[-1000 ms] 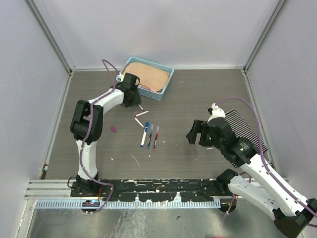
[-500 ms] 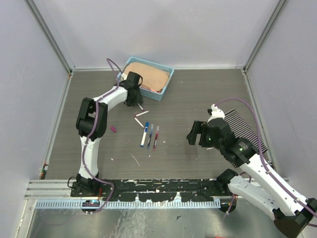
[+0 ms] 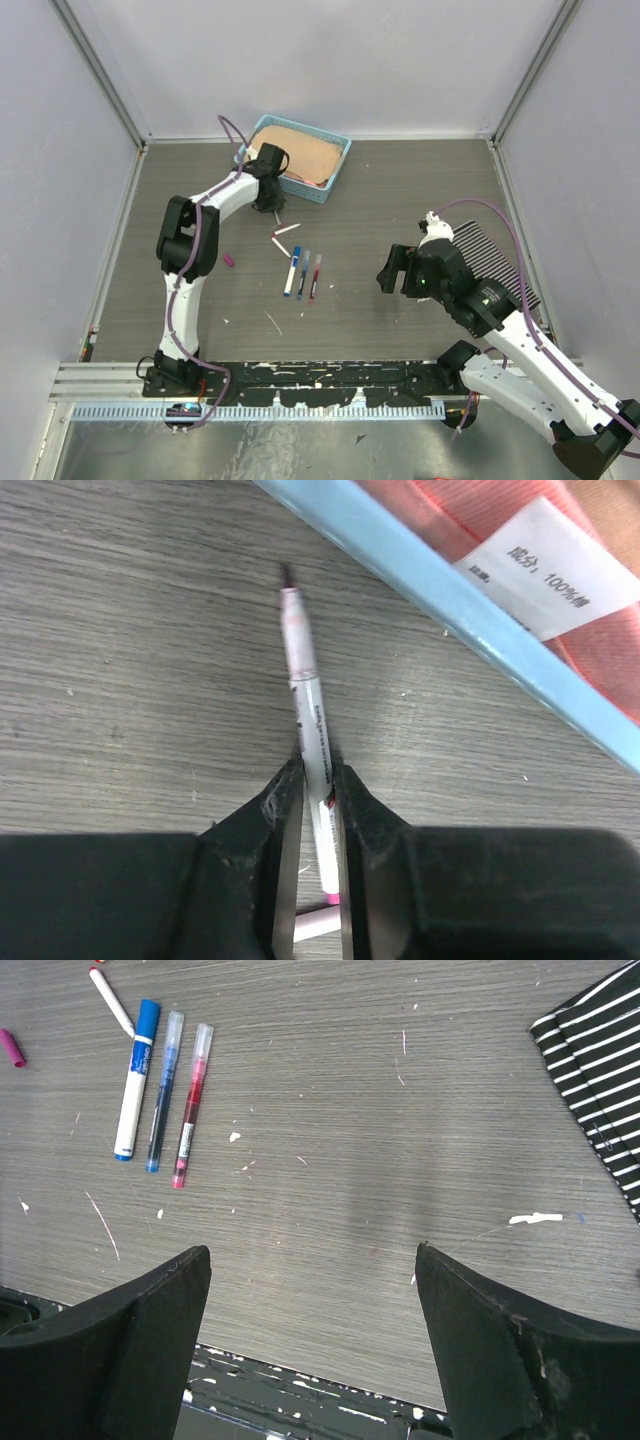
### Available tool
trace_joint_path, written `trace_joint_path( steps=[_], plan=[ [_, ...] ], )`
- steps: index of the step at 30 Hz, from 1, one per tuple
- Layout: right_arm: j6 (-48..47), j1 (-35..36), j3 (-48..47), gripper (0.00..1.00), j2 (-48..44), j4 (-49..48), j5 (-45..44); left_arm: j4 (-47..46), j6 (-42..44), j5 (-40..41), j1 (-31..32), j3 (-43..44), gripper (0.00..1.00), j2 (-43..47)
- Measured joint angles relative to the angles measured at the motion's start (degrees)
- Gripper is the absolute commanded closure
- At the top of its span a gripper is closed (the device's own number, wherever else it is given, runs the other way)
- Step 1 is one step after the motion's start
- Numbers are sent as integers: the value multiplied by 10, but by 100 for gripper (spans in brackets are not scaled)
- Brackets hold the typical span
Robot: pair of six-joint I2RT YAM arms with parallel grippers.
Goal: Insert the pens into the pen caps
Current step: Pick up the pen from the center of the board.
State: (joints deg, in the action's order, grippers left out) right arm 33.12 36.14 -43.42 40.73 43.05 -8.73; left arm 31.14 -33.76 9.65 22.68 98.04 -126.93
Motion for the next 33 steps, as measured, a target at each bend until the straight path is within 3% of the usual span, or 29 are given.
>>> trace_joint_path(
  steps=[9, 17, 28, 33],
  plan=[
    [0, 0, 0, 12, -8, 2, 0, 6, 16, 14, -1, 0, 96, 0],
    [0, 0, 0, 12, -12, 3, 0, 1, 52, 28, -9, -62, 98, 46],
    [-2, 0, -1, 12, -33, -52, 20, -15, 97, 43, -2, -191, 100, 285],
    [14, 0, -1, 13, -28, -127, 45, -37, 109, -27, 37, -284, 100, 426]
  ],
)
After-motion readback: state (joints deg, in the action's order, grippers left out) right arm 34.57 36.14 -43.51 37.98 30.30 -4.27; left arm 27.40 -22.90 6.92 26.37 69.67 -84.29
